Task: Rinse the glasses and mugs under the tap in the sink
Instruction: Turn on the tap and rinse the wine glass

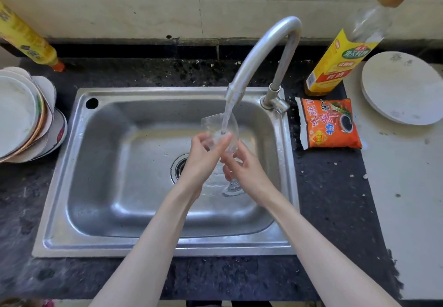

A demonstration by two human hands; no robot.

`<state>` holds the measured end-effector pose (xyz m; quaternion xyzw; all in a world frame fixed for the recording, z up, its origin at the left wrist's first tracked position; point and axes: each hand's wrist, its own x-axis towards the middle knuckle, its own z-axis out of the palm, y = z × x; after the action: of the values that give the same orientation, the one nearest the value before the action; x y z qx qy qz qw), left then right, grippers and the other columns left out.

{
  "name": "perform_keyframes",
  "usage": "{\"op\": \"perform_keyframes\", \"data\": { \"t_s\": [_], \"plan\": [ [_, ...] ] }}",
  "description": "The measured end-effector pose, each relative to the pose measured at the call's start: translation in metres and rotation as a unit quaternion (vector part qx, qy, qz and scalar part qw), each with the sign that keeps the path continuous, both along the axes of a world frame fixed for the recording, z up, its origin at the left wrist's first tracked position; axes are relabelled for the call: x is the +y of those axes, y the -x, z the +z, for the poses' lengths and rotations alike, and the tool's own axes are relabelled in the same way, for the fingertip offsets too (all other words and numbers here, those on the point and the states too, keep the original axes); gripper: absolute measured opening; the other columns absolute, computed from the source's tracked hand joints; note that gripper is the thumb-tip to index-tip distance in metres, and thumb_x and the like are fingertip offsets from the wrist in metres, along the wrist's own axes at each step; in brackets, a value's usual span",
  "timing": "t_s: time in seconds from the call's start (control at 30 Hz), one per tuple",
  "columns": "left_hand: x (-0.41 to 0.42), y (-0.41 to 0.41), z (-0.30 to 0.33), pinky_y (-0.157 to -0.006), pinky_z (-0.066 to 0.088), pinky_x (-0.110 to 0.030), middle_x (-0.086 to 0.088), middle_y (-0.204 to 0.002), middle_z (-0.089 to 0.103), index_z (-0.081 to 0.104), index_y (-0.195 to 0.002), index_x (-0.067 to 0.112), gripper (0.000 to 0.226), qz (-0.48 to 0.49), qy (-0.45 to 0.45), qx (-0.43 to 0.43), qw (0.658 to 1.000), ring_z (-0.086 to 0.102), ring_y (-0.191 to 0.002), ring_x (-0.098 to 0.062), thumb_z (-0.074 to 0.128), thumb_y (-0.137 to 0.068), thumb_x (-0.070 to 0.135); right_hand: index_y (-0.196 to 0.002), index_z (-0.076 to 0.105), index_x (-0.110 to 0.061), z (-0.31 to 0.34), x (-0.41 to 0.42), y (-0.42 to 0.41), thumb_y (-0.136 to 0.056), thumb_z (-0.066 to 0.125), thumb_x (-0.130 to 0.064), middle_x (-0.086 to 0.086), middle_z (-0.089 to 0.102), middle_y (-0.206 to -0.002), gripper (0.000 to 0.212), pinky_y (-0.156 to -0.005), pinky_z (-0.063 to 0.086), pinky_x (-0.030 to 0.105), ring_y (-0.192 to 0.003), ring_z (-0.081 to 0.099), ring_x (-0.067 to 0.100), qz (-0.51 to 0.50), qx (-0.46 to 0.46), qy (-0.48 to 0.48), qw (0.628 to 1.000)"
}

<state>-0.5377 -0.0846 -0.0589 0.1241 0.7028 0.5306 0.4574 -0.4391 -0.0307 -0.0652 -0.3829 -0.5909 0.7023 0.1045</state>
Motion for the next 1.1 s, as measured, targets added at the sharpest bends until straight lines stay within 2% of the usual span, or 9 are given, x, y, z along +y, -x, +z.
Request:
{"op": "perform_keyframes", "data": {
  "t_s": [0.1,0.33,0.53,0.63,0.7,0.83,0.93,1.03,1.1],
  "plan": [
    [0.004,0.010,0.006,-0.095,0.044,-0.036,0.000,-0.126,0.052,0.035,-0.127,0.030,0.073,0.029,-0.053,-0.002,0.998,0.055,-0.114,-0.017,0.073,-0.068,0.049,-0.133,0.040,-0.015,0.005,-0.002,-0.005,-0.098,0.044,-0.019,0.004,0.051,-0.065,0.036,-0.050,0.040,0.025,-0.050,0.043,0.012,0.067,0.000,0.011,0.998],
    [0.002,0.020,0.013,-0.073,0.045,-0.040,-0.008,-0.082,0.067,0.060,-0.078,0.011,0.035,0.017,-0.096,-0.042,0.994,0.061,-0.077,-0.026,0.065,-0.074,0.045,-0.126,0.043,-0.016,0.016,0.013,-0.006,-0.091,0.049,-0.041,-0.012,0.036,-0.040,0.043,-0.039,0.029,0.022,-0.037,0.029,0.007,0.137,-0.064,0.039,0.988],
    [-0.016,0.028,0.015,-0.086,0.049,-0.037,-0.006,-0.109,0.067,0.057,-0.060,0.017,0.042,-0.118,-0.107,-0.016,0.987,0.063,-0.101,-0.018,0.075,-0.062,0.055,-0.119,0.050,-0.020,0.021,0.028,-0.012,-0.074,0.014,-0.081,-0.004,0.030,-0.048,0.084,-0.041,0.030,0.020,-0.037,0.026,0.011,0.183,-0.090,0.134,0.970],
    [-0.011,0.020,0.015,-0.077,0.044,-0.035,-0.005,-0.073,0.064,0.050,-0.054,0.009,0.056,-0.056,-0.021,0.120,0.991,0.059,-0.070,-0.013,0.071,-0.060,0.061,-0.120,0.052,-0.025,0.023,0.021,-0.005,-0.086,0.024,-0.068,-0.004,0.063,-0.089,0.062,-0.056,0.040,0.019,-0.057,0.051,-0.003,0.143,-0.096,-0.005,0.985],
    [-0.007,0.019,0.014,-0.077,0.045,-0.040,-0.006,-0.071,0.059,0.050,-0.062,0.000,0.072,-0.040,0.025,0.180,0.983,0.054,-0.069,-0.016,0.063,-0.059,0.070,-0.130,0.044,-0.023,0.020,0.016,-0.003,-0.077,0.033,-0.072,0.000,0.057,-0.124,0.073,-0.073,0.045,0.023,-0.079,0.054,-0.004,0.099,-0.112,-0.039,0.988],
    [-0.014,0.022,0.022,-0.093,0.037,-0.014,0.015,-0.117,0.051,0.062,-0.074,0.014,0.035,-0.179,0.005,0.232,0.956,0.049,-0.108,-0.006,0.057,-0.085,0.047,-0.120,0.047,-0.015,0.024,0.027,-0.006,-0.086,0.026,-0.067,0.005,0.064,-0.074,0.066,-0.040,0.028,0.019,-0.037,0.033,0.004,0.068,-0.135,0.035,0.988],
    [-0.022,0.026,0.031,-0.091,0.029,-0.005,0.016,-0.112,0.051,0.061,-0.065,0.024,0.022,-0.213,-0.043,0.243,0.945,0.047,-0.111,-0.001,0.061,-0.086,0.021,-0.110,0.048,-0.015,0.027,0.037,-0.009,-0.088,0.019,-0.068,0.008,0.057,-0.061,0.065,-0.037,0.020,0.018,-0.035,0.025,0.009,0.124,-0.141,0.086,0.978],
    [-0.023,0.027,0.025,-0.075,0.035,-0.009,0.005,-0.081,0.056,0.059,-0.060,0.028,0.023,-0.141,-0.028,0.287,0.947,0.051,-0.076,0.005,0.068,-0.081,0.022,-0.127,0.045,-0.018,0.027,0.037,-0.007,-0.091,0.025,-0.062,0.005,0.067,-0.088,0.061,-0.051,0.038,0.020,-0.051,0.049,0.008,0.147,-0.152,-0.046,0.976],
    [-0.020,0.021,0.023,-0.065,0.037,-0.013,0.006,-0.067,0.056,0.060,-0.061,0.025,0.022,-0.085,-0.021,0.249,0.964,0.048,-0.060,0.004,0.068,-0.081,0.021,-0.138,0.038,-0.024,0.024,0.035,-0.006,-0.087,0.040,-0.061,-0.002,0.058,-0.124,0.063,-0.082,0.046,0.026,-0.094,0.060,0.006,0.171,-0.149,-0.145,0.963]
  ]
}}
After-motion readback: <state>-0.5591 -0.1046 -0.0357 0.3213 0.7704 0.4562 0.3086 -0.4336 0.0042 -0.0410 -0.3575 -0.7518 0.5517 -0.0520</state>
